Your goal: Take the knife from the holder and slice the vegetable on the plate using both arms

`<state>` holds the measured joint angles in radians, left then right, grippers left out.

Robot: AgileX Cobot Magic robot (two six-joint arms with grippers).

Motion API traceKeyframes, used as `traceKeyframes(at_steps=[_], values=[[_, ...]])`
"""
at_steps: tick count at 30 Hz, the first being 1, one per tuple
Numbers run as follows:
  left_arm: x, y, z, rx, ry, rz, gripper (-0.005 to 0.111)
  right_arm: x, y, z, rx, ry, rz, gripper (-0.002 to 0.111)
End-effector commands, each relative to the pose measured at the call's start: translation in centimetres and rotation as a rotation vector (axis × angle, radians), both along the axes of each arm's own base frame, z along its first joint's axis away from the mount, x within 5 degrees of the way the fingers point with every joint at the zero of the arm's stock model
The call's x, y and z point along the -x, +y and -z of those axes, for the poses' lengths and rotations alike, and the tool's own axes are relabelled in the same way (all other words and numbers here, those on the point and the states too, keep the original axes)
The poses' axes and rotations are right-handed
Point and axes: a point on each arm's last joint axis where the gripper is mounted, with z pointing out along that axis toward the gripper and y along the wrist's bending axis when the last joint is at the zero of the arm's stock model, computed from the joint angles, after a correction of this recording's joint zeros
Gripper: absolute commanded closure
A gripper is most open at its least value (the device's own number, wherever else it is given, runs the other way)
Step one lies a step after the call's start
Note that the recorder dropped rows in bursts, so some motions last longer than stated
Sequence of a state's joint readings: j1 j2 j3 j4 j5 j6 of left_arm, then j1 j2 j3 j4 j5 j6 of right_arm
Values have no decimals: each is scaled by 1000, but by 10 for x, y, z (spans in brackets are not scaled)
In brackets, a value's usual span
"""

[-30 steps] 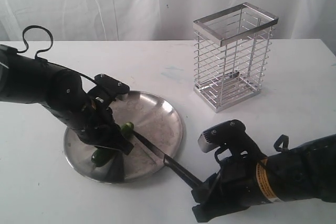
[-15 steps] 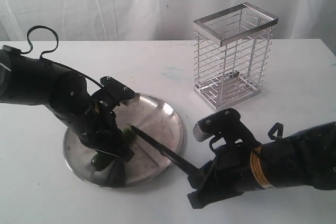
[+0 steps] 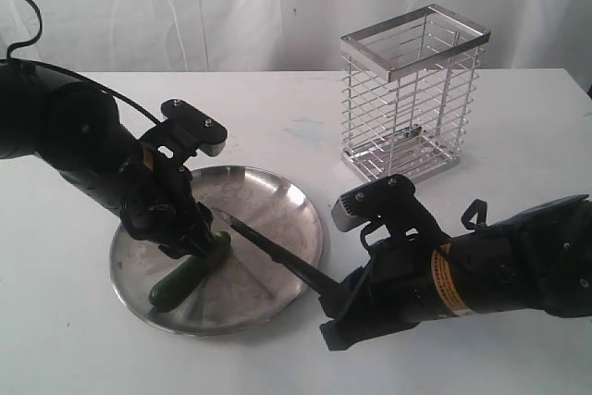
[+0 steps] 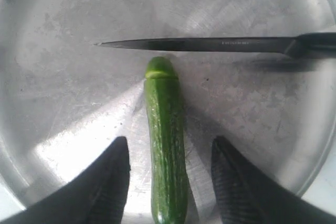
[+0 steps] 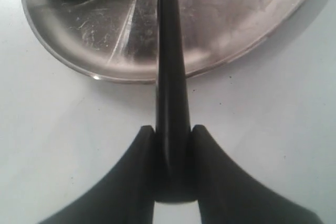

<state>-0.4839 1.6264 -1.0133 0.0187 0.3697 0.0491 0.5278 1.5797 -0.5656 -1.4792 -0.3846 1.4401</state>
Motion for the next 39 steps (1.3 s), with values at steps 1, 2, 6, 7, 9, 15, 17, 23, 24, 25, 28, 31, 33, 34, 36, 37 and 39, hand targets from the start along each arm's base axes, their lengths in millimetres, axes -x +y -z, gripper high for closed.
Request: traceKeyframes(at_steps=[1,2,6,7,9,15,17,23,24,25,28,31,33,34,36,37,39], values=[[4,0,-1,-6,13,8,54,1,3,-4,-30,4,-23,108],[4,0,-1,-6,13,8,54,2,4,-4,-34,6,-28,108],[3,0,-1,-2,5,8,54,3,5,-4,-30,5,-33,108],[3,-1,-1,-1,2,7,54,3,5,-4,-27,3,-30,108],[3,-1,-1,1,-1,7,54,2,4,-3,-18,-1,-26,108],[3,-1,-1,1,-1,7,54,3,5,-3,-24,10,-30,108],[3,-1,-1,1,-1,7,54,3,4,-3,-20,12,-33,108],[2,-1,-1,2,-3,7,54,6,5,-2,-17,38,-53,108],[2,-1,-1,2,-3,7,54,6,5,-2,-18,39,-51,108],[2,-1,-1,2,-3,7,54,6,5,-2,-18,39,-51,108],[2,-1,-1,2,-3,7,54,6,5,-1,-16,42,-51,108],[2,-1,-2,3,-5,7,54,6,5,3,-10,59,-47,108],[2,-1,-2,4,-9,7,54,6,6,8,-4,83,-54,108],[2,-1,-2,5,-10,7,54,6,6,11,0,93,-55,108],[1,-1,-2,10,-14,1,54,6,6,14,7,105,-58,108],[1,-1,-2,14,-18,-3,54,6,6,16,10,112,-58,108],[0,-2,-3,23,-28,-10,54,6,6,17,12,114,-58,108]])
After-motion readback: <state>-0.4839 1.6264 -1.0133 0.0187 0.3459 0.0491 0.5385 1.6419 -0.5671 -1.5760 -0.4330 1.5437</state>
